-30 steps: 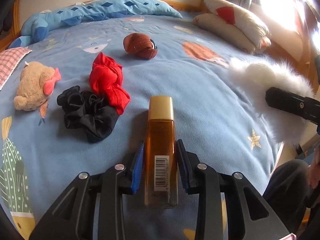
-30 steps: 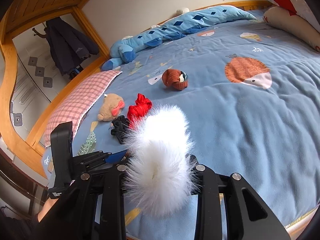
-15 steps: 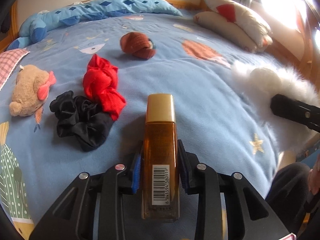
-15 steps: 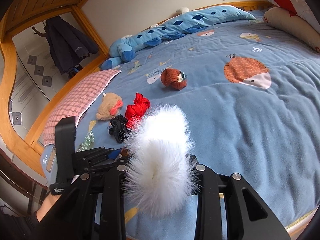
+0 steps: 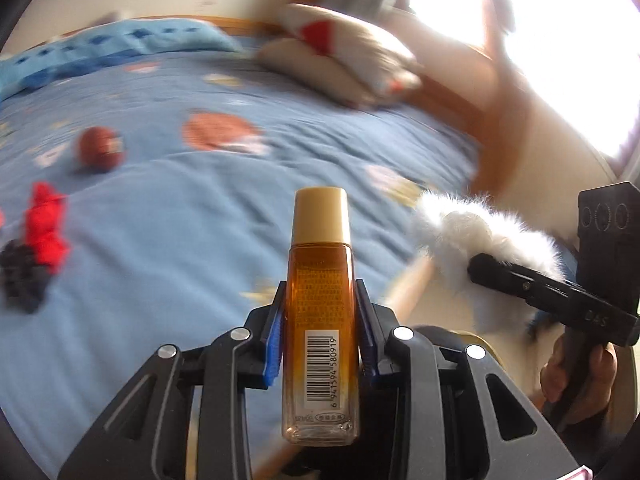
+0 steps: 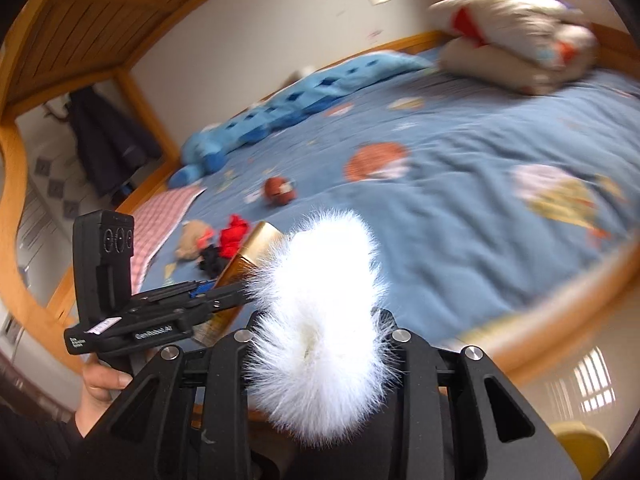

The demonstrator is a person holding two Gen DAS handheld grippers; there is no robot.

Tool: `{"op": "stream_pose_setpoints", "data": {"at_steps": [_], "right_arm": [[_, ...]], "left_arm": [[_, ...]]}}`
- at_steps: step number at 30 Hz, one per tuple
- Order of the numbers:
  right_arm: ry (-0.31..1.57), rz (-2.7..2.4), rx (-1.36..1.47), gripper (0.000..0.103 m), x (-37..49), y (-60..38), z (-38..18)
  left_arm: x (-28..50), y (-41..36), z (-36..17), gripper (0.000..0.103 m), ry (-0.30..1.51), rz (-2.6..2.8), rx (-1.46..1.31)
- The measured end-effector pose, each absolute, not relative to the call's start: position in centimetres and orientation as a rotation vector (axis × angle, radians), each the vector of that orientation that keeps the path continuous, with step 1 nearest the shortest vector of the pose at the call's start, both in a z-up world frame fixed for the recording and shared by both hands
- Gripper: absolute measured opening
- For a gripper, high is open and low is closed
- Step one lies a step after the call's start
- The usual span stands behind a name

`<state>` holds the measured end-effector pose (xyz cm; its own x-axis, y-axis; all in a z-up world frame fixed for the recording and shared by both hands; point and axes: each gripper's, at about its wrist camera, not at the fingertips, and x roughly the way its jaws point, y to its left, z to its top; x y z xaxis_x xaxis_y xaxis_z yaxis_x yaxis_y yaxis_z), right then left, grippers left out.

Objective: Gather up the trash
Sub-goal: 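Carry the bottle and pompom over the bucket and open the right tool, then open the left tool to drop the perfume bottle into the bucket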

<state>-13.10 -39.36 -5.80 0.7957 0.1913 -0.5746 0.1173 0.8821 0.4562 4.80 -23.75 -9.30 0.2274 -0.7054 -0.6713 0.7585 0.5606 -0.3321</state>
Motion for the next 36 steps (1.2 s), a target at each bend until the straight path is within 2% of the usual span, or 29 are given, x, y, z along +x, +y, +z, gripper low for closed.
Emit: {"op": "stream_pose_setpoints", "data": {"at_steps": [4, 10, 17, 18, 19, 21, 29, 36], "right_arm": [[0.669, -0.142, 0.495, 0.029, -20.9, -42.2, -6.2], [0.793, -0.372, 0.571, 0.029, -31.2, -44.9, -11.1], [0.947, -0.444, 0.678, 0.030, -35.8, -44.7, -18.1], [0.969, -0.452, 0.695, 0.036, -36.2, -44.8, -19.0], [0.988, -0.465, 0.694, 0.050, -36.6, -45.1, -19.5], [1.043, -0.526, 0.674, 0.065, -36.9, -45.4, -20.2], [0.869, -0.579, 0.772, 0.065, -39.8, -48.2, -17.6], [0.841, -0.639, 0.768, 0.066, -41.9, -48.8, -16.7]], "left_arm": [[-0.6, -28.3, -9.5, 0.032, 0.894, -1.152, 0.133], [-8.6, -34.9, -11.7, 0.032, 0.971, -1.347, 0.235], [-14.9, -39.7, -14.9, 0.032, 1.047, -1.451, 0.385], [-15.1, -39.9, -15.1, 0.032, 1.052, -1.455, 0.400], [-15.8, -40.3, -15.5, 0.032, 1.058, -1.461, 0.422], [-16.5, -40.7, -16.2, 0.032, 1.069, -1.465, 0.455], [-18.8, -42.1, -18.5, 0.032, 1.095, -1.458, 0.558], [-20.2, -43.4, -19.3, 0.032, 1.101, -1.478, 0.608]]}}
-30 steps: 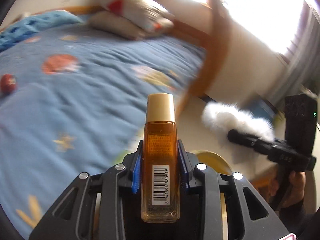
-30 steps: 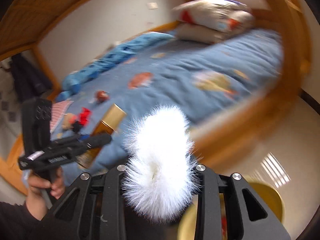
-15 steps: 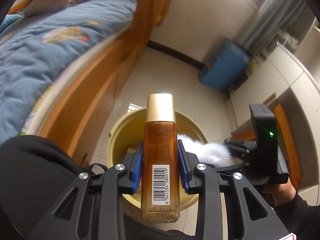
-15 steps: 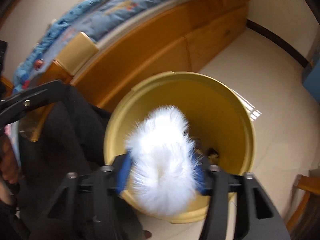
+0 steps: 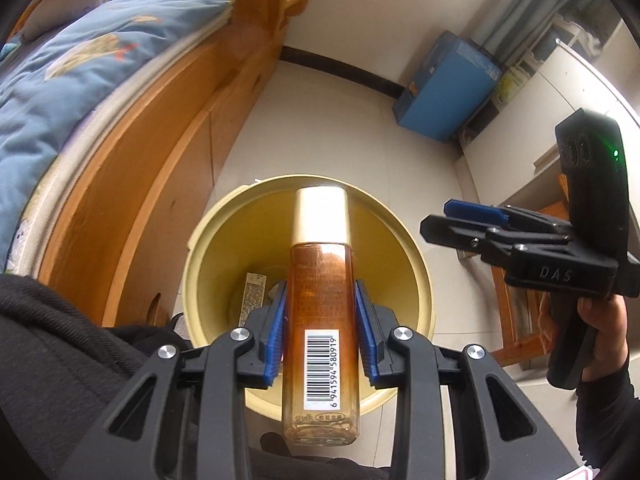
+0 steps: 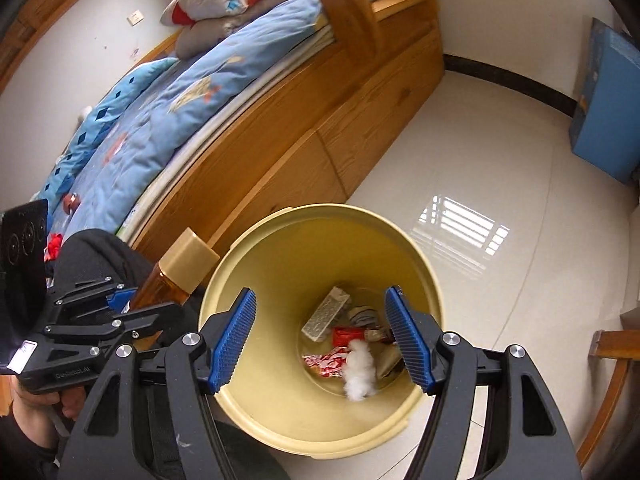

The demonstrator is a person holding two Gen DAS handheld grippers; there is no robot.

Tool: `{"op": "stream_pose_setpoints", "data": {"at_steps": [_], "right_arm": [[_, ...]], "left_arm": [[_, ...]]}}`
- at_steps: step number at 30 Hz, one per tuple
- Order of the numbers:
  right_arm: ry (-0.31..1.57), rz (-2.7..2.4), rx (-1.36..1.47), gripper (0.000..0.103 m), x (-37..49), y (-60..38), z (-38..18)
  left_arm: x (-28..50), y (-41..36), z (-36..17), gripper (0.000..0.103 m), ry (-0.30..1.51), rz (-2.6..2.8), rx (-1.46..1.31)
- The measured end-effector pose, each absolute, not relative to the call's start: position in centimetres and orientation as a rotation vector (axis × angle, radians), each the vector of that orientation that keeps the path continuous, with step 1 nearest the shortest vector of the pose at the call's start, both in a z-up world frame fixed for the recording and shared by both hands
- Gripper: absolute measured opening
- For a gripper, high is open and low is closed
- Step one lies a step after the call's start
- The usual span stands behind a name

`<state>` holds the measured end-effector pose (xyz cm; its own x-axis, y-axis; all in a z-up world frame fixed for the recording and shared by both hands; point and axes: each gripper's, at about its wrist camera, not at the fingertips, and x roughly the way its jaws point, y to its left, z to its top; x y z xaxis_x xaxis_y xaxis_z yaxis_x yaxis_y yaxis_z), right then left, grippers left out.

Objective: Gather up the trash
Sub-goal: 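Open the left tool to drop the perfume bottle into the bucket, then move both tools back toward the items on the quilt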

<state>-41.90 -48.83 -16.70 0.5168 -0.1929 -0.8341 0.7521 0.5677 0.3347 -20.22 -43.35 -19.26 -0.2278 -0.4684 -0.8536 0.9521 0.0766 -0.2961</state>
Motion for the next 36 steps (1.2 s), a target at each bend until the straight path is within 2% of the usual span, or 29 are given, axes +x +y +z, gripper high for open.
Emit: {"op": "stream_pose_setpoints", "data": {"at_steps": [6, 7, 8, 10, 22, 26, 30, 34, 36], "right_arm": [[0.847, -0.643, 0.796, 0.066, -43.1, -49.2, -17.3], [0.853, -0.640, 0.794, 0.066, -43.0, -49.2, -17.4], [0.864, -0.633, 0.789, 0.066, -43.0, -49.0, -17.5], [0.887, -0.613, 0.782, 0.065, -43.0, -48.8, -17.9], [0.926, -0.548, 0.782, 0.066, -42.0, -47.5, -18.8], [0.894, -0.492, 0.748, 0.066, -40.8, -46.8, -17.4], [0.847, -0.394, 0.678, 0.066, -38.4, -45.7, -15.1], [0.808, -0.294, 0.597, 0.068, -34.8, -44.4, -12.5], [0.792, -0.229, 0.549, 0.068, -32.2, -43.4, -11.2]], "left_arm": [[-22.4, -44.5, -20.0, 0.032, 1.102, -1.526, 0.671], [-22.8, -44.6, -20.2, 0.035, 1.103, -1.531, 0.683], [-23.0, -44.8, -20.2, 0.055, 1.096, -1.536, 0.685], [-22.9, -44.7, -19.9, 0.071, 1.063, -1.525, 0.671], [-20.8, -44.2, -18.3, 0.071, 1.063, -1.488, 0.603], [-19.6, -43.1, -16.3, 0.082, 1.015, -1.470, 0.546], [-17.5, -40.7, -13.7, 0.085, 0.935, -1.426, 0.485], [-14.0, -37.1, -10.6, 0.094, 0.873, -1.330, 0.392], [-12.0, -34.7, -9.2, 0.095, 0.850, -1.269, 0.339]]}}
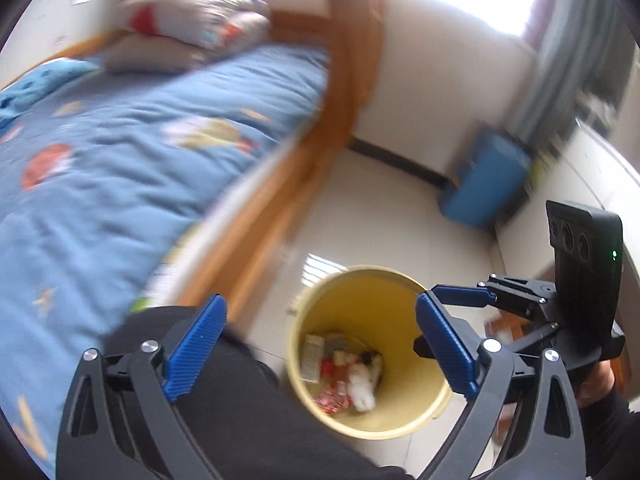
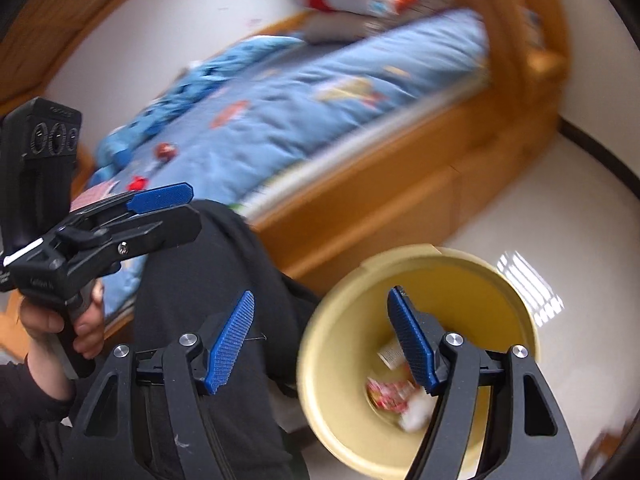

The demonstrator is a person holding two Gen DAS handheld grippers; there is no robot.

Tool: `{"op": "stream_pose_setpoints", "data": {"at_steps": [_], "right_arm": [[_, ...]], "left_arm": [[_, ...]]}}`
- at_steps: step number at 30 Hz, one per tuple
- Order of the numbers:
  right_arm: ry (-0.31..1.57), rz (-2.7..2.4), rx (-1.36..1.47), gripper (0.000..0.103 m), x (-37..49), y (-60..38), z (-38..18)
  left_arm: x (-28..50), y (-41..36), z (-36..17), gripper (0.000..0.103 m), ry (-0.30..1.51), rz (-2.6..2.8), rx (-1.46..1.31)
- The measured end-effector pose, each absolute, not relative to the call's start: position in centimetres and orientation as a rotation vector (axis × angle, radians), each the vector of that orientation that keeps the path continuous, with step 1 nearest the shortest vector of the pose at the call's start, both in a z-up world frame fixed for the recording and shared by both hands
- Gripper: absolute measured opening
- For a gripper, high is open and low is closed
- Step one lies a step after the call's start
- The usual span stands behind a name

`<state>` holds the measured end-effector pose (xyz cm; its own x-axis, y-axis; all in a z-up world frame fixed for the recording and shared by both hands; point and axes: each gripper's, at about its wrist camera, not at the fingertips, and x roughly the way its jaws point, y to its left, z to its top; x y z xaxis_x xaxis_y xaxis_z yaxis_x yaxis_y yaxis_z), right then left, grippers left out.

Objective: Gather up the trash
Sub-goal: 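Move both tools back toward the items on the quilt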

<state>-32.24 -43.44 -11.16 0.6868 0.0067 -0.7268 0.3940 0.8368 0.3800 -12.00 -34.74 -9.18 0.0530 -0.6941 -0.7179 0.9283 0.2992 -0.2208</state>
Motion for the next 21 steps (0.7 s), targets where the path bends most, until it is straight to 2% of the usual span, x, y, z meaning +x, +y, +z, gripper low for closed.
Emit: {"op": "stream_pose_setpoints", "data": {"at_steps": [5, 8, 10, 13, 21], "right_arm": [[0.738, -0.045, 0.458, 0.072, -25.0, -40.3, -8.2], [0.724, 0.041, 0.389, 0.078, -20.8, -37.9, -6.9], [0.709, 0.107, 0.324, 0.087, -17.3, -35.7, -6.0], [0.705, 0.137, 0.272, 0.093, -13.4, -33.4, -5.5], [0.630, 0.193, 0.159, 0.094, -3.6, -27.7, -4.8]], "left_arm": [[-8.1, -29.0, -6.7, 0.098, 0.751, -1.073, 0.298], [-5.5, -24.7, -5.9, 0.099, 0.711, -0.913, 0.283], [-3.7, -22.0, -5.6, 0.099, 0.699, -0.820, 0.270], [-1.0, -17.9, -5.3, 0.099, 0.689, -0.698, 0.245], [6.9, -8.9, -5.5, 0.099, 0.720, -0.422, 0.146]]}}
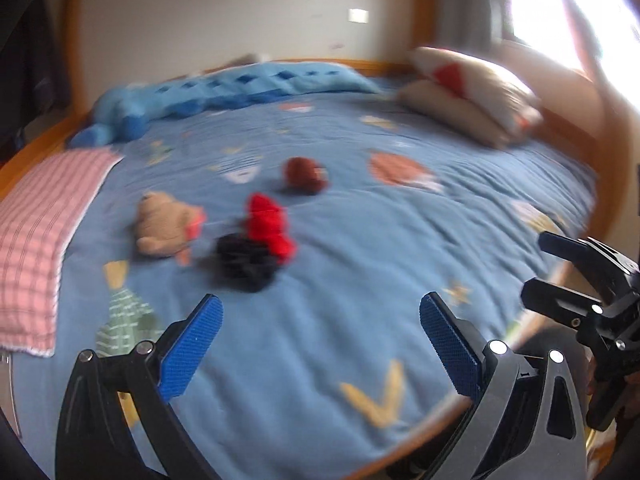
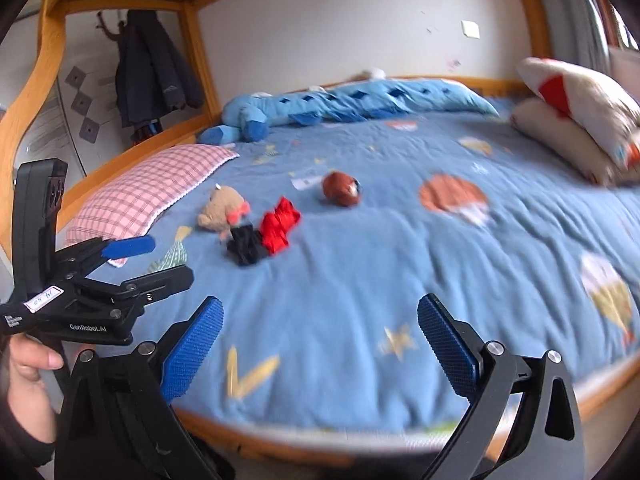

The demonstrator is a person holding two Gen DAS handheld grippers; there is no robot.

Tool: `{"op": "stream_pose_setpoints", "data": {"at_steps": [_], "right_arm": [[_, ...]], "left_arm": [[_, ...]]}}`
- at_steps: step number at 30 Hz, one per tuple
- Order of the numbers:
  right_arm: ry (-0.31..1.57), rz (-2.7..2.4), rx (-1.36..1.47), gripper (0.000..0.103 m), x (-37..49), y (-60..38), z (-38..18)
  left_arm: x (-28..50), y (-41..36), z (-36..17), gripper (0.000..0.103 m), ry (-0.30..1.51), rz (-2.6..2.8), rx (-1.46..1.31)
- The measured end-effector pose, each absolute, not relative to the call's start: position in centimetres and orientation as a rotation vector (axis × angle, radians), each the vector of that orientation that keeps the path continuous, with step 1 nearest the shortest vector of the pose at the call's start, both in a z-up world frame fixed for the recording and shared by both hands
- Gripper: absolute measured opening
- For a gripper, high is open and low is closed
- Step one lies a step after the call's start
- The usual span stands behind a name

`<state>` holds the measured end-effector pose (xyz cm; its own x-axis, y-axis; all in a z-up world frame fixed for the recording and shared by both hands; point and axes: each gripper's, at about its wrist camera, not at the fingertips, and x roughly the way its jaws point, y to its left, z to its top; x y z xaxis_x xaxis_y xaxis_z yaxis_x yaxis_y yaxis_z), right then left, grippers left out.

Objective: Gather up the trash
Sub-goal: 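Move both tools back toward the items on the quilt, then grasp the black scrunchie with the left tool while the right tool grasps the red cloth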

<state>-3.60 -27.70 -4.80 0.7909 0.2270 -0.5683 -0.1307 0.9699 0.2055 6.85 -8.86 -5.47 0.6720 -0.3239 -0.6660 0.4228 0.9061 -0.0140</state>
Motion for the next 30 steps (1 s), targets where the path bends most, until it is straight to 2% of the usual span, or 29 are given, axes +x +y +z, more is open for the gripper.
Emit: {"op": "stream_pose_setpoints", "data": {"at_steps": [7, 16, 22, 27, 30], "right_arm": [[0.675, 0.112, -0.078, 0.095, 3.8, -23.4, -5.8], [0.756, 0.190, 0.060, 0.095, 10.8, -23.2, -8.7], [0.770, 0.240, 0.136, 0.095, 13.5, -23.7, -9.4], [0.787, 0.281, 0.131, 0.094, 15.3, -23.3, -9.9], [0.812, 0.281, 0.123, 0.095, 16.4, -23.2, -10.2]], "left_arm": [[13.6, -5.1, -8.2, 0.099, 0.822, -0.334, -0.017], [19.6, -5.1, -13.3, 0.098, 0.934, -0.292, -0.122], [22.2, -5.2, -14.7, 0.078, 0.968, -0.224, -0.148], [23.0, -5.8, -15.7, 0.079, 0.980, -0.209, -0.144], [23.8, -6.3, -15.9, 0.084, 0.985, -0.205, -0.150]]}}
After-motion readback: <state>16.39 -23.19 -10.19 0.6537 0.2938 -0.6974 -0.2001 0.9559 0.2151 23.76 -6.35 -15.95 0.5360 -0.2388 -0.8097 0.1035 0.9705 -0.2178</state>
